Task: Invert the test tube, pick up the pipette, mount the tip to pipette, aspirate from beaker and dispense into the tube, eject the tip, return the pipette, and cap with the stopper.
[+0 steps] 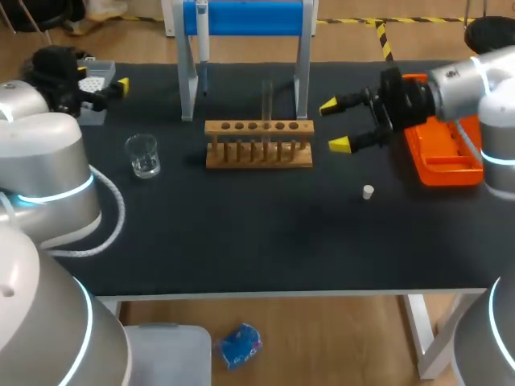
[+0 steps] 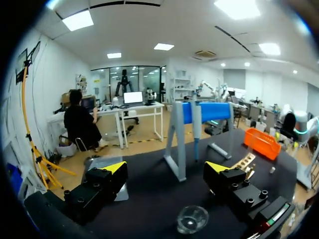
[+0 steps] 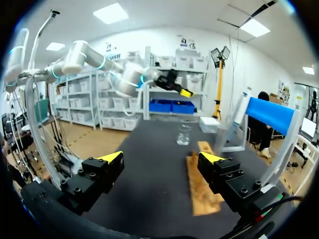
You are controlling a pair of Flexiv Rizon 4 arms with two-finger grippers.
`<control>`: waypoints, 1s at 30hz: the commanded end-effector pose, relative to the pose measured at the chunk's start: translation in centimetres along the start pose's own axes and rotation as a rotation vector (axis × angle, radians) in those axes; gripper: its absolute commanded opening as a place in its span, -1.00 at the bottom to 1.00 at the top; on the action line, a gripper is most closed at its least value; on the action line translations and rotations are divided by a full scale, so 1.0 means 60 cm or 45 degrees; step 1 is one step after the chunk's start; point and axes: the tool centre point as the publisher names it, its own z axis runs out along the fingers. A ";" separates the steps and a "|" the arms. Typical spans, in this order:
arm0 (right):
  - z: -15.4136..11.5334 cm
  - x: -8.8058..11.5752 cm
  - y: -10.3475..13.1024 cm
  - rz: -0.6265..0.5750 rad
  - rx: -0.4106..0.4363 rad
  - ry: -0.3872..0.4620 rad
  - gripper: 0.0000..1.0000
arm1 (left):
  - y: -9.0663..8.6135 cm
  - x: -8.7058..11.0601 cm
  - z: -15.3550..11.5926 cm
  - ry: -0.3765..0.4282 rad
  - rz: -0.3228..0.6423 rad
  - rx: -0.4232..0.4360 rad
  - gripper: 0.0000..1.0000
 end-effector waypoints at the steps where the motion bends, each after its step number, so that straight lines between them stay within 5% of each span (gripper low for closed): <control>1: 0.009 0.076 0.004 -0.006 -0.018 -0.042 1.00 | 0.011 -0.036 0.013 -0.010 -0.037 0.068 1.00; 12: 0.035 0.153 -0.012 -0.005 -0.222 0.015 1.00 | 0.032 -0.085 0.025 -0.053 -0.202 0.079 1.00; 26: 0.035 0.153 -0.012 -0.005 -0.222 0.015 1.00 | 0.032 -0.085 0.025 -0.053 -0.202 0.079 1.00; 30: 0.035 0.153 -0.012 -0.005 -0.222 0.015 1.00 | 0.035 -0.121 0.033 -0.090 -0.156 0.037 1.00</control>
